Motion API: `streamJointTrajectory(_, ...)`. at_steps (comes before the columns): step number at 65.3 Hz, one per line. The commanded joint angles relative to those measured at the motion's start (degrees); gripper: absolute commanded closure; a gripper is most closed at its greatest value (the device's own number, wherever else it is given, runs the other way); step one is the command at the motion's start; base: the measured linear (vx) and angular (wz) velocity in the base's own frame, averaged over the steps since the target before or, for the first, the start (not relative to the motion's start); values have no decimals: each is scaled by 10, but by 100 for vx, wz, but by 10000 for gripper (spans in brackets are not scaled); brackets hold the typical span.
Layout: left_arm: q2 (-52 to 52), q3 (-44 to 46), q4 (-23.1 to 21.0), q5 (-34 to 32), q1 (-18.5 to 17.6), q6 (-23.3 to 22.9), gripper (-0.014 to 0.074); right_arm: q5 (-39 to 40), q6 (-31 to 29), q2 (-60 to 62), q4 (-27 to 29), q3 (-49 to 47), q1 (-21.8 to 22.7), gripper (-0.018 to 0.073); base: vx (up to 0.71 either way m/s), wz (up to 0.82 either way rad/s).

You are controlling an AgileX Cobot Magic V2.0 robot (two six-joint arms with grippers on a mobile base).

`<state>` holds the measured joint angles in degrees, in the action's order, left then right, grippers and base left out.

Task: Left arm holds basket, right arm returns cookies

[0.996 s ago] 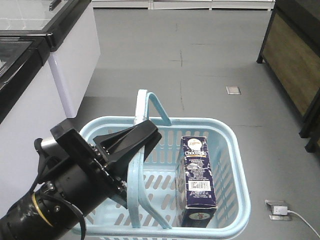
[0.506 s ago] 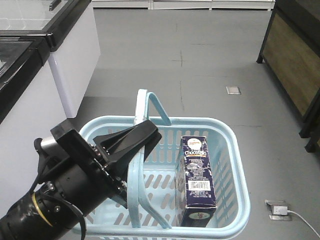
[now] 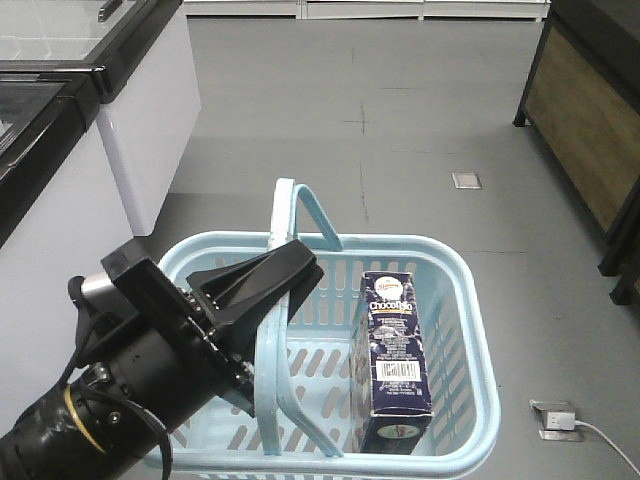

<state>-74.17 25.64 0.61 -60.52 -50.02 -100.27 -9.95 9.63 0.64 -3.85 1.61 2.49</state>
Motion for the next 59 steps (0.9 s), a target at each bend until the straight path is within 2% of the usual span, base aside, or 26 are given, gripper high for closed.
streamJointTrajectory(1, 15, 19, -6, -73, -3, 2, 596, 40, -3, 7, -6, 10, 4, 562, 0, 0)
streamJointTrajectory(59, 15, 19, -6, -73, -3, 2, 596, 40, -3, 7, -6, 10, 4, 562, 4, 1)
